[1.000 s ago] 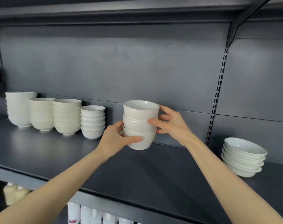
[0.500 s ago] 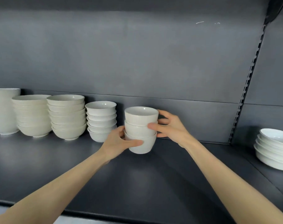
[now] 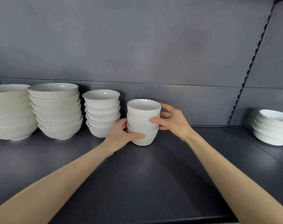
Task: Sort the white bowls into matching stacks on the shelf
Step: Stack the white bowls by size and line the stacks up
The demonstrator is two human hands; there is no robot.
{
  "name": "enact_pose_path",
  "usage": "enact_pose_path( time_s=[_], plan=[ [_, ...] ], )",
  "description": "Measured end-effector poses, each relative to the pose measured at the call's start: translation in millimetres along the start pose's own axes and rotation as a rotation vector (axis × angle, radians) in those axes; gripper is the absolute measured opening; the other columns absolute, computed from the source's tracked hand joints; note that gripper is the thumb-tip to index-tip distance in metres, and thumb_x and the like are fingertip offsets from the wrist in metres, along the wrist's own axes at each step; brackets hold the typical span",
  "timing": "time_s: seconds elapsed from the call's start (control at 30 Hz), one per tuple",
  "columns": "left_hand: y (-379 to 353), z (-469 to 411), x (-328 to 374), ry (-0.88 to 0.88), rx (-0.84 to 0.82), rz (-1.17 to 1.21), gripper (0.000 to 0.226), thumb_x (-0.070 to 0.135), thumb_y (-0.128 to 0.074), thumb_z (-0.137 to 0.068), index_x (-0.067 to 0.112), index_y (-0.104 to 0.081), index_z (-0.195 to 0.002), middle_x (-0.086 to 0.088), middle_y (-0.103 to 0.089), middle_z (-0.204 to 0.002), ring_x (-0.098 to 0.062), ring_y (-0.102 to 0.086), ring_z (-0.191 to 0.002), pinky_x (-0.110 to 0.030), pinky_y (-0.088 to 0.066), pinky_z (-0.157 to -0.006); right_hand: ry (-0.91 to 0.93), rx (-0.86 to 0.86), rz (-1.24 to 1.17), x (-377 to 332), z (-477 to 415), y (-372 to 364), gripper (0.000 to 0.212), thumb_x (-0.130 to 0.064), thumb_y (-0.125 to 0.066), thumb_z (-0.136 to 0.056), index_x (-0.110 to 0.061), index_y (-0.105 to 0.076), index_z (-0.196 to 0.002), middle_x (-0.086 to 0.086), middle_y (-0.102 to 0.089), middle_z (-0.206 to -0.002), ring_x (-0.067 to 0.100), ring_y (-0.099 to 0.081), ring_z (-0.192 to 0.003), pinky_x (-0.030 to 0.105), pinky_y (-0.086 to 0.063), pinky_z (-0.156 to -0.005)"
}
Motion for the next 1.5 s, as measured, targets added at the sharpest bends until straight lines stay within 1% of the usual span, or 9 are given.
enact_pose_path(
  time_s=[0.13,0.27,0.37,0.47,0.6,0.8,1.03,1.23,1.5],
  plan=[
    [-1.8,-4.7,-6.2,0.004,-0.013,0.032,0.068,0.015,-0.086,-0.066,0.018,-0.055,-0.126,0.01,-0.066,-0.117,0.0,-0.06,-0.105,-0.012,-0.051,-0.075,0.008,0.011,-0.004,1.5,-5.4,0.8,0.057,-0.007,-0.078,-0.076,-0.029,-0.054,-0.123,-0.004,-0.071,-0.097,0.006,-0.069,-0.086,0.027,-0.06,-0.071],
    [-2.7,-6.8,-11.1,-0.007,-0.022,0.092,0.071,0.014,-0.084,-0.069,0.019,-0.051,-0.132,0.008,-0.063,-0.125,-0.006,-0.059,-0.113,-0.021,-0.052,-0.089,0.0,0.004,-0.015,5.5,-10.9,-2.9,0.059,-0.008,-0.078,-0.076,-0.028,-0.052,-0.124,-0.002,-0.069,-0.102,0.007,-0.067,-0.093,0.023,-0.058,-0.069],
    [-3.1,-6.0,-13.4,-0.017,0.008,0.109,0.068,0.013,-0.083,-0.07,0.018,-0.052,-0.13,0.008,-0.063,-0.123,-0.006,-0.06,-0.113,-0.024,-0.051,-0.093,-0.007,0.01,-0.014,7.9,-14.9,-2.8,0.063,-0.01,-0.079,-0.076,-0.025,-0.051,-0.13,0.001,-0.068,-0.108,0.013,-0.066,-0.1,0.024,-0.059,-0.072],
    [0.9,-4.0,-13.1,-0.029,0.083,0.09,0.053,0.015,-0.083,-0.07,0.02,-0.058,-0.116,0.009,-0.067,-0.112,-0.008,-0.062,-0.107,-0.018,-0.052,-0.085,-0.004,0.009,-0.012,8.7,-17.5,-3.7,0.063,-0.011,-0.079,-0.076,-0.024,-0.05,-0.13,-0.001,-0.067,-0.106,0.013,-0.065,-0.102,0.025,-0.059,-0.073],
    [6.3,-2.3,-12.7,-0.035,0.162,0.052,0.048,0.02,-0.084,-0.068,0.025,-0.06,-0.109,0.014,-0.066,-0.102,-0.006,-0.064,-0.101,-0.013,-0.049,-0.078,-0.003,-0.004,-0.044,10.7,-19.9,-6.4,0.06,-0.009,-0.076,-0.079,-0.025,-0.049,-0.13,-0.005,-0.067,-0.104,0.005,-0.067,-0.092,0.02,-0.057,-0.068],
    [17.1,-1.3,-15.2,-0.026,0.269,0.053,0.053,0.015,-0.083,-0.071,0.012,-0.061,-0.119,0.004,-0.066,-0.102,-0.012,-0.064,-0.098,-0.011,-0.046,-0.078,0.004,-0.02,-0.053,14.4,-21.3,-8.2,0.061,-0.011,-0.072,-0.083,-0.027,-0.047,-0.136,-0.006,-0.068,-0.107,0.002,-0.068,-0.09,0.023,-0.058,-0.075],
    [13.1,-1.4,-11.8,-0.078,0.221,0.045,0.048,0.015,-0.076,-0.079,0.016,-0.059,-0.123,0.007,-0.064,-0.108,-0.007,-0.062,-0.102,-0.011,-0.045,-0.084,0.008,-0.002,-0.06,18.3,-25.3,-7.7,0.062,-0.01,-0.071,-0.084,-0.026,-0.045,-0.138,-0.002,-0.067,-0.11,0.006,-0.067,-0.093,0.024,-0.058,-0.076],
    [9.8,-2.2,-10.5,-0.097,0.181,0.022,0.039,0.014,-0.073,-0.082,0.033,-0.052,-0.111,0.026,-0.059,-0.099,0.013,-0.056,-0.092,-0.004,-0.045,-0.079,0.002,0.027,-0.057,20.0,-27.1,-5.8,0.063,-0.01,-0.072,-0.082,-0.024,-0.046,-0.137,0.001,-0.067,-0.109,0.006,-0.067,-0.092,0.026,-0.059,-0.076],
    [10.5,-0.2,-9.0,-0.069,0.19,-0.039,0.036,0.015,-0.073,-0.083,0.031,-0.053,-0.109,0.025,-0.058,-0.096,0.01,-0.057,-0.089,0.001,-0.043,-0.074,-0.007,0.028,-0.007,22.0,-27.1,-4.9,0.066,-0.017,-0.074,-0.081,-0.027,-0.044,-0.139,0.001,-0.066,-0.114,0.014,-0.065,-0.103,0.035,-0.058,-0.083]
  ],
)
Point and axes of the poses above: each hand's wrist, its own z-axis away from the middle knuckle, its own y-axis out of the back of the hand, x = y × z, the point moved 9 cm from there along -z, towards the middle knuckle
